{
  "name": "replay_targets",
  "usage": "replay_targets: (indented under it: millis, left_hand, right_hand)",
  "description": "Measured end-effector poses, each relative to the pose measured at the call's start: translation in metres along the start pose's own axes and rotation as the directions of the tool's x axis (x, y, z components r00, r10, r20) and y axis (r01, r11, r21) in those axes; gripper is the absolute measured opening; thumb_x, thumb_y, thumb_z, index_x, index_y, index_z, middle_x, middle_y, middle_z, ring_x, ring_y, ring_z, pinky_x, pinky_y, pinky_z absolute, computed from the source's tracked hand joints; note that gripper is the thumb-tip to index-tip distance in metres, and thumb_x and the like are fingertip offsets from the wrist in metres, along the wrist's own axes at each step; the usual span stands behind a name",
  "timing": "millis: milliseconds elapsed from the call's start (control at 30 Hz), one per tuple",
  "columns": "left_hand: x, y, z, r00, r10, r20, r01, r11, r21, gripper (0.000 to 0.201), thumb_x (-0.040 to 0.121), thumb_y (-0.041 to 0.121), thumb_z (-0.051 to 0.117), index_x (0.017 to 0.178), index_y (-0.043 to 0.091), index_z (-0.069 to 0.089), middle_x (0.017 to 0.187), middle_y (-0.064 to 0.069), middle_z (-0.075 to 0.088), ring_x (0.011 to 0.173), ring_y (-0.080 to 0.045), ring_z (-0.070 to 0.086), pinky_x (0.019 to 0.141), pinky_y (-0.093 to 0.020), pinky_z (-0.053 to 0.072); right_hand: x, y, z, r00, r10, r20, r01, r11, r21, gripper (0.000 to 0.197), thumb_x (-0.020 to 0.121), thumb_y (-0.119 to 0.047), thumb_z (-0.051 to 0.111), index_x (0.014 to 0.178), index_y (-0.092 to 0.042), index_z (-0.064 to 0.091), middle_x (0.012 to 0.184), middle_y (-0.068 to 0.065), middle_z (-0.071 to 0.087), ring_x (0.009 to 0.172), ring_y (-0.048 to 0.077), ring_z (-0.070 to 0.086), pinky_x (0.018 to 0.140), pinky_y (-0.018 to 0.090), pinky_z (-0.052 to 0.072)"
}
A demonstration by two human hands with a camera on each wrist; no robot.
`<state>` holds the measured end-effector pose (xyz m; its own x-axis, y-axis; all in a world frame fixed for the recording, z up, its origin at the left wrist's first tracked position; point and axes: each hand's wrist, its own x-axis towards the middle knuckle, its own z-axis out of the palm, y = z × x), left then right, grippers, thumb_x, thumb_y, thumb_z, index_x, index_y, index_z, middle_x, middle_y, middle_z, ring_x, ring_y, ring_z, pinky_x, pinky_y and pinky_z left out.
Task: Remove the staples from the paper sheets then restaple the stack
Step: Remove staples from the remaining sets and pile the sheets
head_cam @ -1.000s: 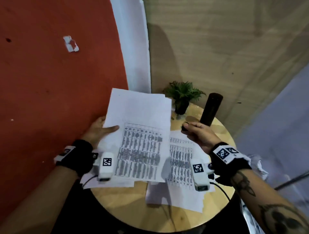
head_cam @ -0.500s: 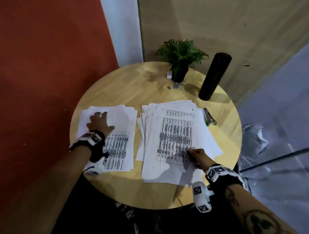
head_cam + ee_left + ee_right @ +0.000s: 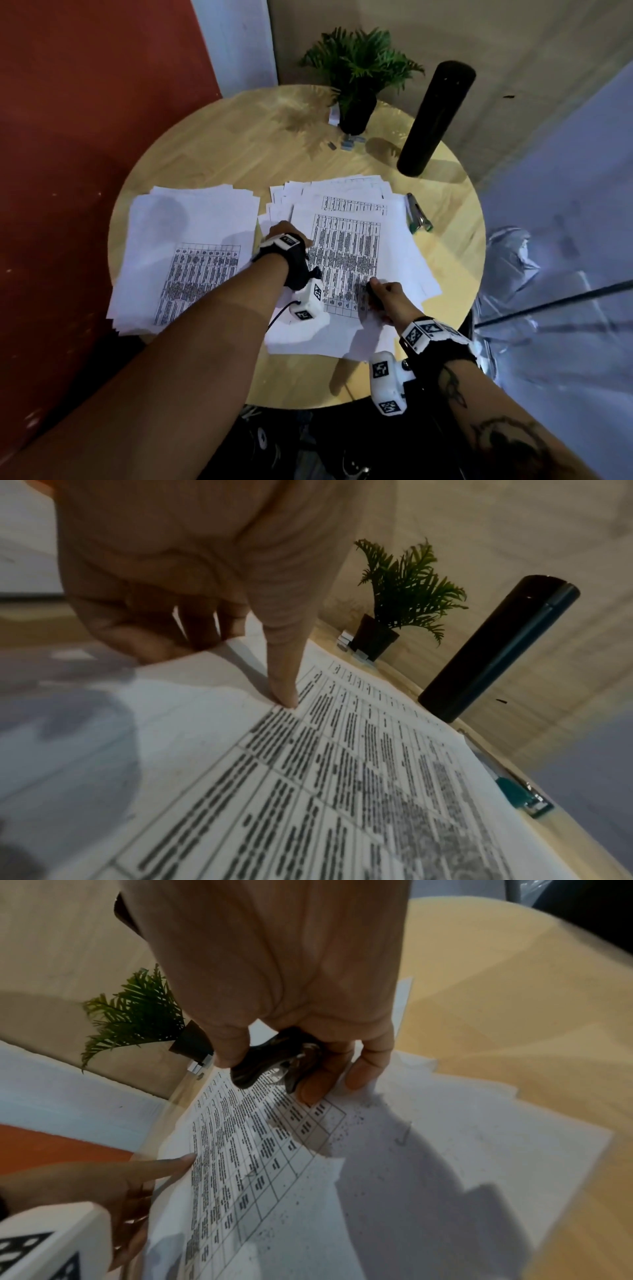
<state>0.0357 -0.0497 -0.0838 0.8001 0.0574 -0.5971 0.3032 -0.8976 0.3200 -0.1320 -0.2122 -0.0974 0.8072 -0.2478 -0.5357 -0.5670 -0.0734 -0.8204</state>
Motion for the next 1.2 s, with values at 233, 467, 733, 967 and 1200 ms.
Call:
replay_targets:
  millis: [233, 467, 733, 967, 1200]
  left_hand:
    - [-0.013, -0.018, -0.010, 0.957, -0.060, 0.285, 0.070, 0.997, -0.026, 0.064, 0.087, 0.036, 0.065, 0.137, 0.002, 0.043, 0.143, -0.014, 0.045, 0.130, -0.028, 0.044, 0.100, -0.027, 0.035]
    - [-0.010, -0.048, 0.003, 0.952, 0.089, 0.292, -0.019, 0.972, -0.233, 0.112, 0.048, 0.053, 0.087, 0.136, 0.000, 0.042, 0.140, -0.010, 0.048, 0.125, -0.031, 0.049, 0.100, -0.031, 0.041]
    - [-0.045, -0.063, -0.021, 0.919, 0.391, 0.055, -0.280, 0.744, -0.607, 0.044, 0.072, 0.007, 0.079, 0.112, 0.013, 0.061, 0.120, -0.014, 0.064, 0.116, -0.027, 0.058, 0.106, -0.041, 0.039]
    - [-0.083, -0.039, -0.076, 0.857, 0.508, -0.089, -0.423, 0.594, -0.684, 0.027, 0.077, -0.001, 0.072, 0.102, -0.005, 0.063, 0.084, -0.002, 0.069, 0.080, -0.012, 0.065, 0.078, -0.022, 0.048]
    - [-0.087, -0.030, -0.129, 0.877, 0.330, -0.348, -0.470, 0.445, -0.762, 0.060, 0.073, 0.005, 0.077, 0.120, 0.017, 0.043, 0.107, -0.002, 0.052, 0.098, -0.015, 0.049, 0.081, -0.026, 0.040]
  right_hand:
    - [0.003, 0.008, 0.000, 0.999, -0.039, 0.001, 0.039, 0.999, -0.018, 0.046, 0.099, -0.026, 0.044, 0.056, -0.017, 0.031, 0.047, 0.000, 0.027, 0.030, 0.001, 0.023, 0.034, 0.011, 0.022]
    - [-0.006, -0.001, -0.005, 0.999, 0.038, 0.017, -0.039, 0.998, 0.039, 0.038, 0.097, -0.029, 0.047, 0.061, -0.016, 0.045, 0.053, 0.001, 0.036, 0.052, 0.014, 0.030, 0.051, 0.021, 0.025]
    - [-0.014, -0.076, -0.042, 0.994, -0.086, -0.067, 0.107, 0.896, 0.431, 0.011, 0.083, -0.018, 0.068, 0.084, -0.021, 0.057, 0.068, -0.013, 0.067, 0.074, 0.004, 0.056, 0.062, 0.018, 0.040]
    - [-0.023, -0.128, -0.055, 0.925, -0.345, 0.159, 0.207, 0.807, 0.553, 0.063, 0.024, -0.040, 0.095, 0.081, -0.023, 0.076, 0.084, -0.008, 0.073, 0.072, 0.002, 0.066, 0.060, 0.014, 0.051]
    - [-0.051, -0.162, -0.065, 0.852, -0.471, 0.228, 0.307, 0.803, 0.510, 0.060, 0.028, -0.043, 0.094, 0.083, -0.028, 0.076, 0.088, -0.010, 0.072, 0.073, 0.001, 0.065, 0.056, 0.013, 0.049]
